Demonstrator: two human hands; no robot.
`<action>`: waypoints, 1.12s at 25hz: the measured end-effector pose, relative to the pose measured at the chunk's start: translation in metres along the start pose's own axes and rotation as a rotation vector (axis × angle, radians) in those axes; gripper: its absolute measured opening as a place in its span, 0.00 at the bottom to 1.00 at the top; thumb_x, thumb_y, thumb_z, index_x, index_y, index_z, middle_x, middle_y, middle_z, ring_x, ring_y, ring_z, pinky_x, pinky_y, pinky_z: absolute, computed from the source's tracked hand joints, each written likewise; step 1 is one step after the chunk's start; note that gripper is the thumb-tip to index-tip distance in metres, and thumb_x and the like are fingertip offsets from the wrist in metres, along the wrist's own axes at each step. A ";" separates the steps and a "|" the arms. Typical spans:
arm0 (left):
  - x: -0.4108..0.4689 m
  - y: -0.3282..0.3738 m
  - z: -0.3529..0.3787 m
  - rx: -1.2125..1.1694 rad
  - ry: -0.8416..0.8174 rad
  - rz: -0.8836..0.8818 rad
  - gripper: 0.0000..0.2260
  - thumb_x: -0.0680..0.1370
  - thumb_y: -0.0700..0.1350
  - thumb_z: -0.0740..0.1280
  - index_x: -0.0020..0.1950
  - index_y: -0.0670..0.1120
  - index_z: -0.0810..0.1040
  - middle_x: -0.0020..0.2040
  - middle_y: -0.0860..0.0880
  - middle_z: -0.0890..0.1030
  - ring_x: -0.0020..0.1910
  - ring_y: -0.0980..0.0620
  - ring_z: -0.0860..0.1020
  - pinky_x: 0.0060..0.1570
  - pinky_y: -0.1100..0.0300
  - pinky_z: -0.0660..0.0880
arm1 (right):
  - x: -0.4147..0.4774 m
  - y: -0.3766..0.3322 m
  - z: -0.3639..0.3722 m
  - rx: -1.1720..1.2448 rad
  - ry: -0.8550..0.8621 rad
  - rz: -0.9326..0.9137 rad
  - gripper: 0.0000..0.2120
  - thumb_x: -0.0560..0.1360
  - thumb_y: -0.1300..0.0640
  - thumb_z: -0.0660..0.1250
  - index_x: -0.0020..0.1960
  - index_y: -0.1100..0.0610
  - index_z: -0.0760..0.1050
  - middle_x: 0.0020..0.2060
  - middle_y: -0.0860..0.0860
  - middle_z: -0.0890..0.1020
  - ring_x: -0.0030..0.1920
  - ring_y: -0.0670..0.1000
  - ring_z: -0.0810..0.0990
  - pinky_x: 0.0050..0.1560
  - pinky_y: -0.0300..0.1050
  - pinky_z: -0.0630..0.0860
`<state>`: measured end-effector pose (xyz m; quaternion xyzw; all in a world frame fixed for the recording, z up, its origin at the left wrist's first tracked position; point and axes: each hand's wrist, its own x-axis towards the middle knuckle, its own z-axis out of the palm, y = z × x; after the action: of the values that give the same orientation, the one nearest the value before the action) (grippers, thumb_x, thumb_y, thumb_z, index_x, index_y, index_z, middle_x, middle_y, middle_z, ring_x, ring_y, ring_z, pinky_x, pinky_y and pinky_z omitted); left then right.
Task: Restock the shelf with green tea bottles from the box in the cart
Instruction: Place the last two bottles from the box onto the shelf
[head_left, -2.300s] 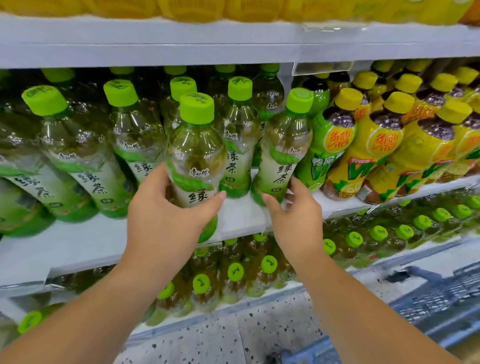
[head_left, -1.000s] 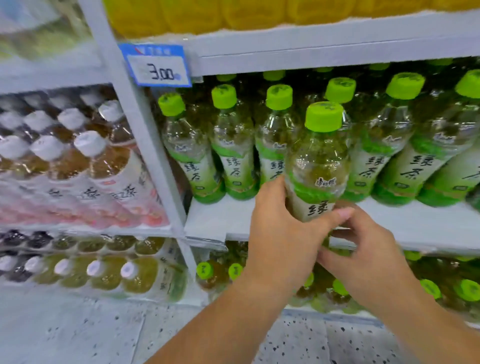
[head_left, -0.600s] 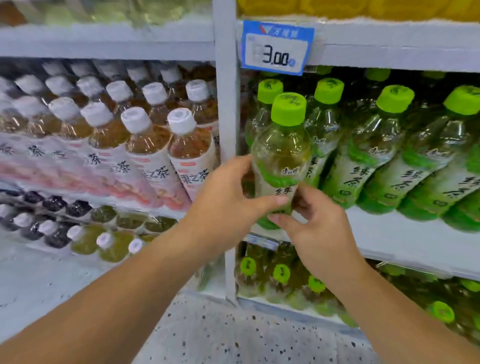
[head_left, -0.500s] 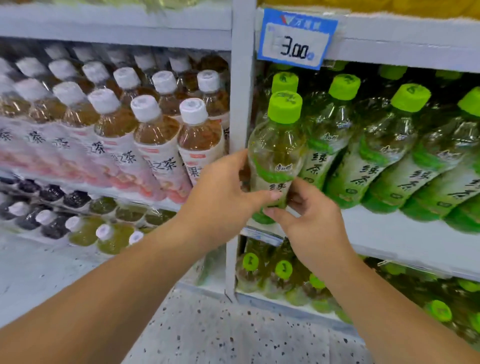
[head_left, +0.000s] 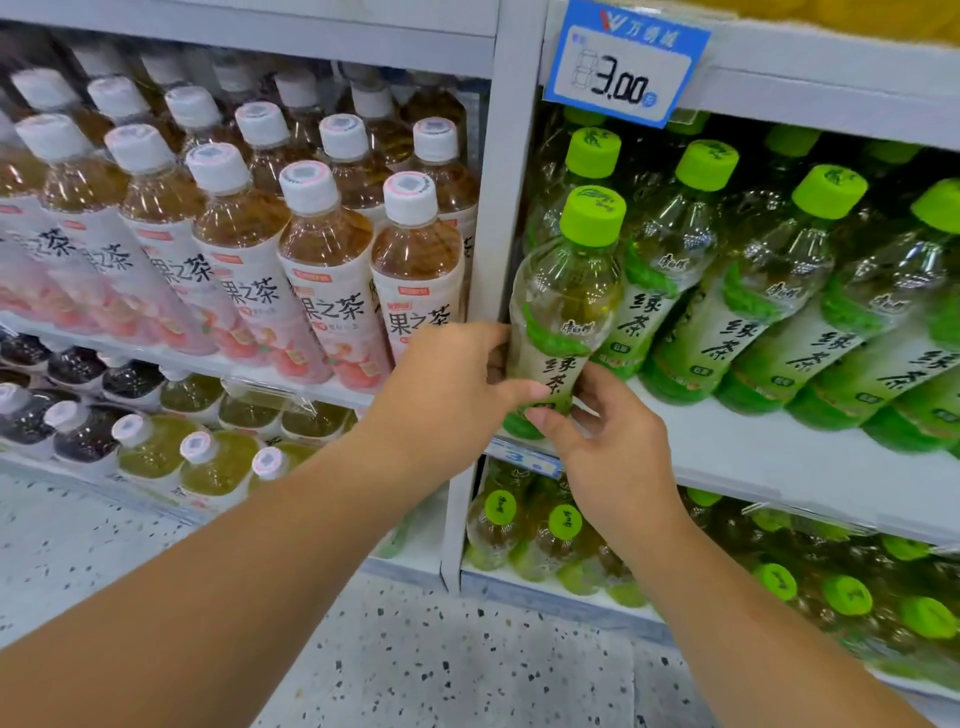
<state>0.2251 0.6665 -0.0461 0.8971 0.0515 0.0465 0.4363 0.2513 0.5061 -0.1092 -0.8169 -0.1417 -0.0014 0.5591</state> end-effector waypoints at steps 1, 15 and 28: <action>0.001 -0.001 0.001 -0.007 -0.021 -0.002 0.11 0.75 0.47 0.75 0.56 0.48 0.84 0.47 0.53 0.86 0.46 0.58 0.83 0.52 0.53 0.81 | 0.000 0.001 0.001 0.001 0.010 0.001 0.18 0.73 0.52 0.74 0.56 0.33 0.75 0.51 0.30 0.81 0.56 0.34 0.78 0.55 0.29 0.73; -0.006 -0.001 0.003 0.132 0.036 0.082 0.10 0.79 0.46 0.70 0.58 0.46 0.81 0.49 0.49 0.85 0.48 0.52 0.83 0.51 0.51 0.80 | 0.003 0.003 0.007 0.071 -0.013 0.081 0.18 0.72 0.51 0.74 0.61 0.41 0.78 0.53 0.36 0.83 0.54 0.37 0.80 0.59 0.47 0.79; -0.017 0.006 0.003 0.050 0.113 -0.012 0.13 0.78 0.50 0.71 0.61 0.48 0.82 0.54 0.54 0.81 0.51 0.57 0.78 0.46 0.70 0.71 | -0.001 -0.009 0.004 -0.074 0.031 0.131 0.19 0.71 0.41 0.72 0.61 0.40 0.74 0.51 0.34 0.79 0.52 0.36 0.75 0.50 0.40 0.73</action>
<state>0.2091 0.6581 -0.0445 0.9034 0.0827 0.0930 0.4103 0.2471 0.5124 -0.1024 -0.8444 -0.0793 0.0174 0.5296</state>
